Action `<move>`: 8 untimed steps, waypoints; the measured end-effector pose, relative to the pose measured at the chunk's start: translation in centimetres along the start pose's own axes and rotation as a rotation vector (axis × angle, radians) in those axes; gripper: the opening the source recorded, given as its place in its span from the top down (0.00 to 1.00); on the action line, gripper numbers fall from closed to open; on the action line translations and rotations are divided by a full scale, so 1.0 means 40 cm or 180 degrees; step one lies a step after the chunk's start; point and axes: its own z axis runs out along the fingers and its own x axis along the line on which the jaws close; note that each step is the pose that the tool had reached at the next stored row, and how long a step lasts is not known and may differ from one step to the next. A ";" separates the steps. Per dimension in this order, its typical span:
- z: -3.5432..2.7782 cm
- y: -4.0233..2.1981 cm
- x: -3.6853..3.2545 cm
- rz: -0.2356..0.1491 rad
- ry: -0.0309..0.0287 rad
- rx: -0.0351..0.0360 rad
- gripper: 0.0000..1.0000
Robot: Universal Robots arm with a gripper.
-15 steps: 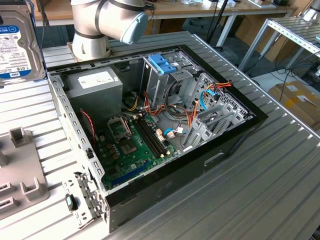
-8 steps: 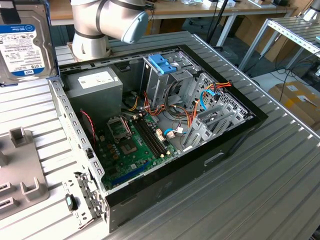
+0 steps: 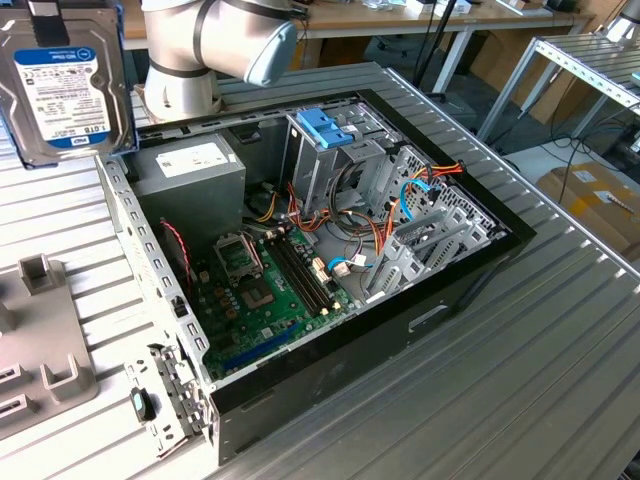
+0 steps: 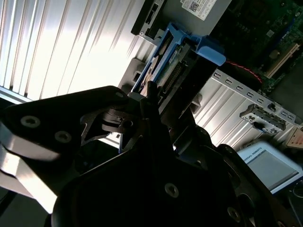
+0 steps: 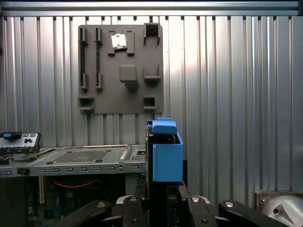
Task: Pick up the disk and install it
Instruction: 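Pick up the disk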
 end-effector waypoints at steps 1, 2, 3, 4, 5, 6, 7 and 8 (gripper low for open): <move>0.000 -0.006 0.000 0.0000 0.0000 0.0000 0.65; 0.000 -0.018 -0.001 0.0000 0.0000 0.0000 0.65; 0.000 -0.030 -0.001 0.0000 0.0000 0.0000 0.65; 0.000 -0.044 -0.002 0.0000 0.0000 0.0000 0.65; 0.000 -0.054 -0.002 0.0000 0.0000 0.0000 0.65; 0.000 -0.064 -0.002 0.0000 0.0000 0.0000 0.65; 0.000 -0.073 -0.003 0.0000 0.0000 0.0000 0.65; 0.000 -0.079 -0.003 0.0000 0.0000 0.0000 0.65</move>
